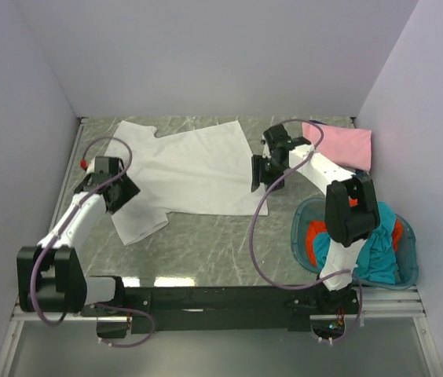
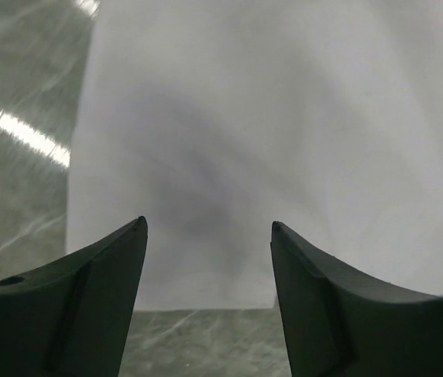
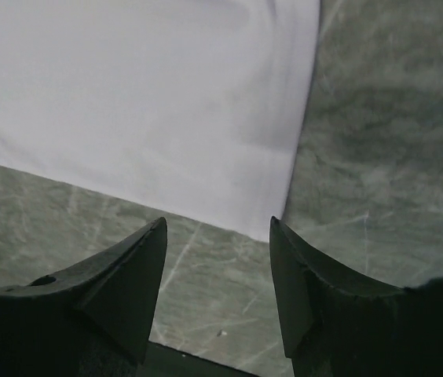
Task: Fold and stack the t-shirts
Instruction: Fold the tshirt
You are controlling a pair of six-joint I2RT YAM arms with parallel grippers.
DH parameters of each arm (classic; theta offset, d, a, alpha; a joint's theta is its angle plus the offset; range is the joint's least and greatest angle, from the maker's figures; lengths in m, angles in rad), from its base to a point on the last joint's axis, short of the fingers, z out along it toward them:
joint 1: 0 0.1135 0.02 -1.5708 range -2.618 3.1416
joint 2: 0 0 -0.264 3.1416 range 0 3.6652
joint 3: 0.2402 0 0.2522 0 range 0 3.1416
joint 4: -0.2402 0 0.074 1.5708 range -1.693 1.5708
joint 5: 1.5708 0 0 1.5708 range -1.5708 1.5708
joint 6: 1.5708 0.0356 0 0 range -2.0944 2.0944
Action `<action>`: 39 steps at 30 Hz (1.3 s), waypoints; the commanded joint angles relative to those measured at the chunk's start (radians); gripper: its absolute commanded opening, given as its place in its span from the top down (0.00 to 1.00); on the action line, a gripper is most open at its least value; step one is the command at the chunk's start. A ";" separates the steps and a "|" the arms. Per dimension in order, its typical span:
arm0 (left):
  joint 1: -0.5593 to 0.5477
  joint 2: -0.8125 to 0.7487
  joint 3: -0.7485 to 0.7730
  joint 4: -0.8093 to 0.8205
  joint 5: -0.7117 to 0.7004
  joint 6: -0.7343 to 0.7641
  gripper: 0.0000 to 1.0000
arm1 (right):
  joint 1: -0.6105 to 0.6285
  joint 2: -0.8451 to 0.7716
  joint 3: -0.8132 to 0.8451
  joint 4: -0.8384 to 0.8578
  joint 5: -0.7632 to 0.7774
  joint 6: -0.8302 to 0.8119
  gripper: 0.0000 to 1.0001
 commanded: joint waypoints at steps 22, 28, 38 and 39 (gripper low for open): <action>0.000 -0.403 -0.344 -0.062 -0.073 -0.327 0.38 | -0.005 -0.040 -0.202 0.068 0.077 0.050 0.62; 0.002 -0.417 -0.358 -0.054 -0.096 -0.343 0.38 | -0.007 -0.023 -0.221 0.071 0.086 0.058 0.63; 0.002 -0.425 -0.355 -0.068 -0.108 -0.357 0.37 | -0.005 0.012 -0.225 0.067 0.068 0.064 0.65; 0.003 -0.425 -0.356 -0.070 -0.110 -0.360 0.37 | -0.005 0.010 -0.228 0.067 0.057 0.064 0.65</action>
